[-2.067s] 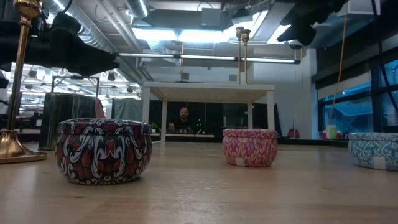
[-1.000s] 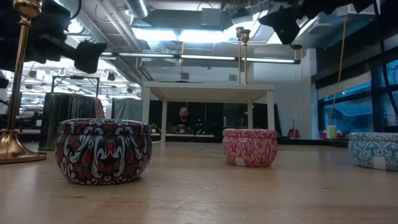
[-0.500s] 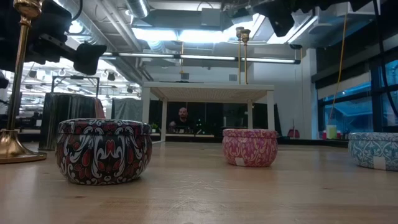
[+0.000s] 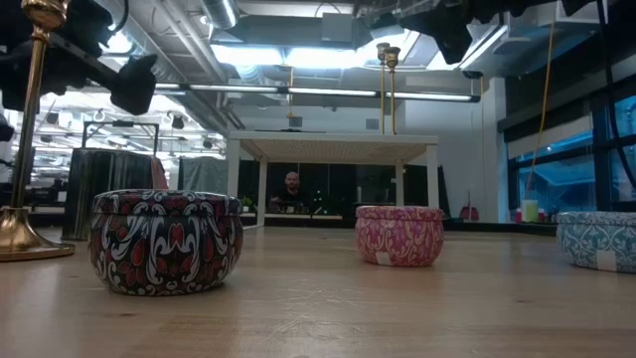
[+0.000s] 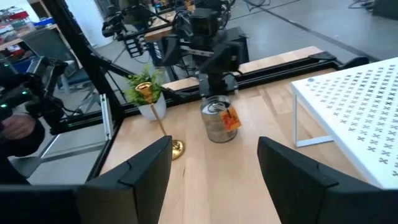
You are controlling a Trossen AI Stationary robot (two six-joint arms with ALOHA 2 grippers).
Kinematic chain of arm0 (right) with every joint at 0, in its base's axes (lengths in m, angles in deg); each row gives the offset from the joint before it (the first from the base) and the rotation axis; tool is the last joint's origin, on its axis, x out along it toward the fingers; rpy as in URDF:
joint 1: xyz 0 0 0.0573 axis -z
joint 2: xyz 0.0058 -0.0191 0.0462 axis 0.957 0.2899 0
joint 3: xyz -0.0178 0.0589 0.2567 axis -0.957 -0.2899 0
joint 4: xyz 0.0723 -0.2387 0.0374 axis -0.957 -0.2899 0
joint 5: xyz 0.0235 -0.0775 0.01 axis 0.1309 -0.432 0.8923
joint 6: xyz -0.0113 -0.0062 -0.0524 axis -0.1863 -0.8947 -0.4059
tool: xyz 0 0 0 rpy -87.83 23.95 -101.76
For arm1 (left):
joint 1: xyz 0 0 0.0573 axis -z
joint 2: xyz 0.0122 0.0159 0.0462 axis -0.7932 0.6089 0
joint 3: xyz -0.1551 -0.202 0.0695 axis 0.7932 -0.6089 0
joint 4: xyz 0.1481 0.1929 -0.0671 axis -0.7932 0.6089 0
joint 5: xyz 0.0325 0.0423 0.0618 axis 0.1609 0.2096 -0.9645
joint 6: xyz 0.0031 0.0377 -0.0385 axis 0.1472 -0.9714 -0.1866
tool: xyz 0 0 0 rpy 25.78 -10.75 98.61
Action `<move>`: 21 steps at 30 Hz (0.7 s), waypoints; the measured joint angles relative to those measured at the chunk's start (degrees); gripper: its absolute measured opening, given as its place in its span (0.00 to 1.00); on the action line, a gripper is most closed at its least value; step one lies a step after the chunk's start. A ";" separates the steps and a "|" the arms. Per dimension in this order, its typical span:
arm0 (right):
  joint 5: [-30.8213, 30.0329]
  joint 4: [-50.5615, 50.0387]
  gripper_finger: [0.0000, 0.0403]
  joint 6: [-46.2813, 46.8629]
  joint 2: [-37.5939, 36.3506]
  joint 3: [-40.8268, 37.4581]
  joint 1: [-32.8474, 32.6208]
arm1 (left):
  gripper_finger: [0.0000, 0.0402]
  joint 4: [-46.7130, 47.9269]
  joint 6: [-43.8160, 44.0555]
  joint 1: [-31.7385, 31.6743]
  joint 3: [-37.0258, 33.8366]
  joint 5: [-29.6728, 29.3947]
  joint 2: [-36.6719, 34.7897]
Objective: Pick & Place candle stick holders
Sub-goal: Align the gold candle holder with the gold candle holders on the shelf
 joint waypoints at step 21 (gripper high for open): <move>-0.15 1.18 0.60 -0.74 5.57 0.02 0.00 | 0.95 11.23 -6.13 27.05 0.01 -27.78 5.16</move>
